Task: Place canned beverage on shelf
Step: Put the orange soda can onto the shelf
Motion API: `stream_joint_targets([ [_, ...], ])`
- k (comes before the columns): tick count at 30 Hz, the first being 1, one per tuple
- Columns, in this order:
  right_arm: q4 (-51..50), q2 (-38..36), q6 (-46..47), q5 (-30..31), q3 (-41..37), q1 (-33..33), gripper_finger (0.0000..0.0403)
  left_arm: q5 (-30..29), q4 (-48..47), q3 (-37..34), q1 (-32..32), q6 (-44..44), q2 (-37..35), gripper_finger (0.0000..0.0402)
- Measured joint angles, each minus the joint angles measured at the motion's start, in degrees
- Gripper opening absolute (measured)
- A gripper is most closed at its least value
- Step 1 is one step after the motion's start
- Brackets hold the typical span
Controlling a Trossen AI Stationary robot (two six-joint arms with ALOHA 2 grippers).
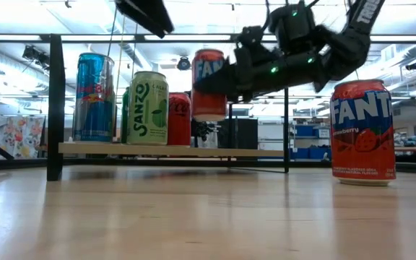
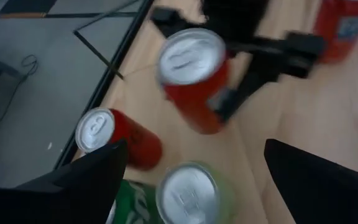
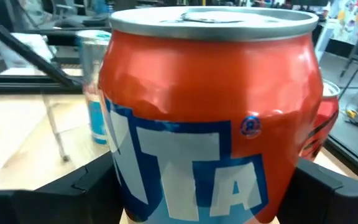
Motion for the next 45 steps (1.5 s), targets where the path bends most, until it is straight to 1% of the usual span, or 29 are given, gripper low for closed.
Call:
stream_joint_targets([
  [4,0.1,3.8,0.0,-1.0,2.6,-0.9,0.0322,-0.1,-0.2,0.0,-1.8,-0.5,-0.2,0.0387],
  [11,0.7,8.4,-0.5,-0.6,6.4,-2.3,0.0322,-0.4,-1.4,0.0,-3.8,-2.4,-0.2,0.0387],
  [17,4.7,12.2,-0.5,0.0,6.5,-4.3,0.0322,-0.5,-1.8,0.0,-4.4,-3.2,-0.2,0.0387],
  [22,9.2,14.9,-0.8,-1.1,6.6,-5.1,0.0324,-0.5,-1.4,0.0,-4.4,-4.0,-0.2,0.0387],
  [25,9.2,15.0,-0.8,-1.9,6.8,-5.2,0.0332,-0.5,-1.4,0.0,-4.4,-4.2,-0.2,0.0387],
  [29,8.4,14.7,-0.6,-4.6,6.8,-5.5,0.0353,-0.5,-1.0,0.0,-4.0,-4.2,-0.2,0.0387],
  [35,7.3,14.3,-0.5,-4.4,6.9,-5.5,0.0379,-0.5,-1.0,0.0,-3.0,-3.8,-0.1,0.0387],
  [38,5.3,12.9,-0.8,-4.2,6.9,-5.5,0.0381,-0.5,-1.0,0.0,-3.0,-3.4,-0.1,0.0387],
  [45,-2.8,7.0,-2.2,-2.6,6.8,-5.4,0.0381,-0.5,-1.0,0.0,-3.1,-3.5,-0.2,0.0387],
])
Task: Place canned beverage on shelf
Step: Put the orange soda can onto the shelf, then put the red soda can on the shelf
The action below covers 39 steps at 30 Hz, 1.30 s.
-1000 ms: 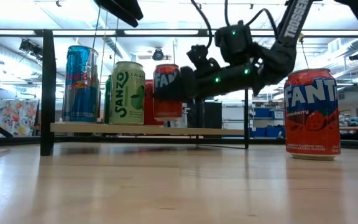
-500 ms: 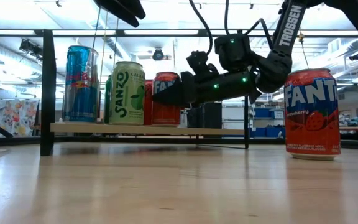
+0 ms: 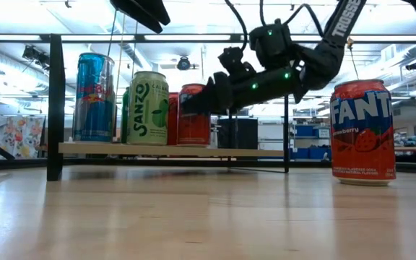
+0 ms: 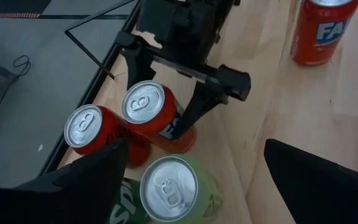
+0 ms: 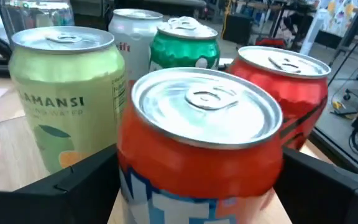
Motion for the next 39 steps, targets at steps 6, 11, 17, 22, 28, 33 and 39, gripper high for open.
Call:
stream_joint_targets([
  [6,-2.5,-4.0,-0.2,0.0,-0.1,0.9,0.0382,0.0,0.0,0.0,0.1,-0.2,0.0,0.0387],
  [11,-5.2,-8.1,-1.6,0.5,-0.1,1.5,0.0382,0.0,0.0,0.0,0.1,-0.3,0.0,0.0387],
  [17,-13.4,-15.7,-3.8,1.8,-0.1,2.8,0.0382,0.3,0.0,0.0,0.1,-0.9,-0.1,0.0387],
  [22,-24.5,-21.2,-2.8,1.7,-0.1,5.3,0.0382,1.5,0.0,0.0,0.1,-1.4,-0.1,0.0387],
  [28,-36.1,-28.5,0.9,-0.3,-0.1,11.4,0.0382,1.5,0.4,0.0,0.1,-1.6,-0.1,0.0387],
  [33,-45.7,-34.9,4.7,0.6,-0.1,18.5,0.0382,1.6,1.1,0.0,0.8,-1.8,0.0,0.0387],
  [39,-47.8,-39.8,6.6,12.5,-4.4,28.8,0.0382,1.6,1.0,0.0,2.3,-2.7,0.0,0.0387],
])
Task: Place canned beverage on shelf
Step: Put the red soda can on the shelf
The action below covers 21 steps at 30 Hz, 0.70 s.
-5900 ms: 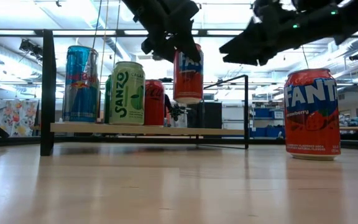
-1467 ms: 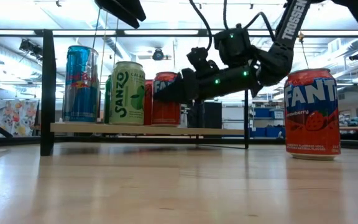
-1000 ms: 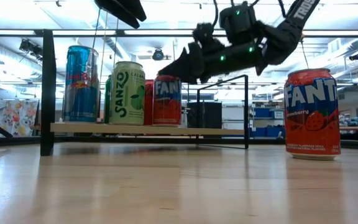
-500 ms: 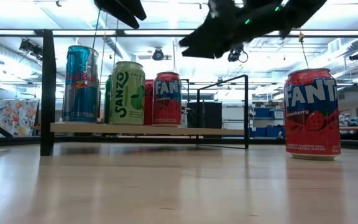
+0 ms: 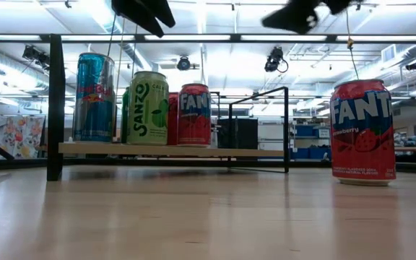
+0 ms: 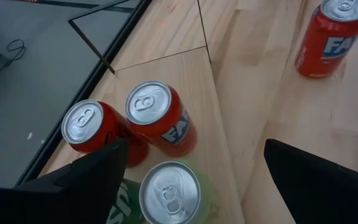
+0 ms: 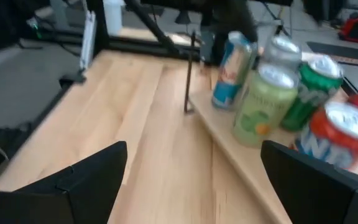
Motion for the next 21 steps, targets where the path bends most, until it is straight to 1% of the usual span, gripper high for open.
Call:
stream_joint_targets([
  [2,-0.2,-1.3,1.4,3.7,-2.2,2.3,0.0382,0.0,0.0,0.0,0.1,0.0,0.0,0.0387],
  [5,0.0,-3.1,4.1,7.2,-5.3,4.5,0.0382,0.0,0.0,0.0,0.3,0.3,0.0,0.0387],
  [11,-0.8,-5.2,7.8,10.2,-11.0,6.8,0.0385,0.0,0.0,0.0,0.4,0.4,0.0,0.0387],
  [16,-5.8,-5.5,11.9,13.4,-11.8,9.0,0.0397,0.0,-0.1,0.0,0.4,0.5,0.0,0.0387],
  [21,-9.9,-5.5,14.4,20.8,-11.8,12.7,0.0396,0.0,-0.2,0.0,0.4,0.5,0.0,0.0387],
])
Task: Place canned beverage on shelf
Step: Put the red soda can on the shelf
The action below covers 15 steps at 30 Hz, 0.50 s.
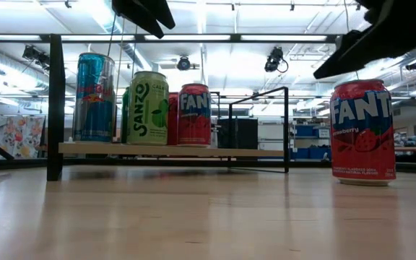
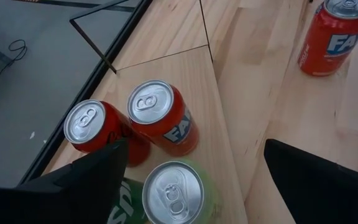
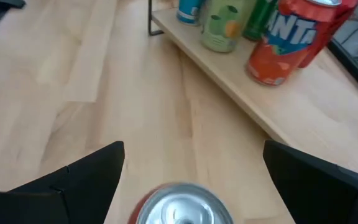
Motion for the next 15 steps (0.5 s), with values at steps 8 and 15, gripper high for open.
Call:
stream_joint_targets([
  [8,-0.2,0.0,6.1,4.5,-2.9,3.5,0.0394,0.0,0.0,0.0,0.0,0.0,0.0,0.0387],
  [15,-1.3,0.0,10.0,1.2,-2.4,3.1,0.0394,0.8,0.0,0.0,0.0,-0.3,0.0,0.0387],
])
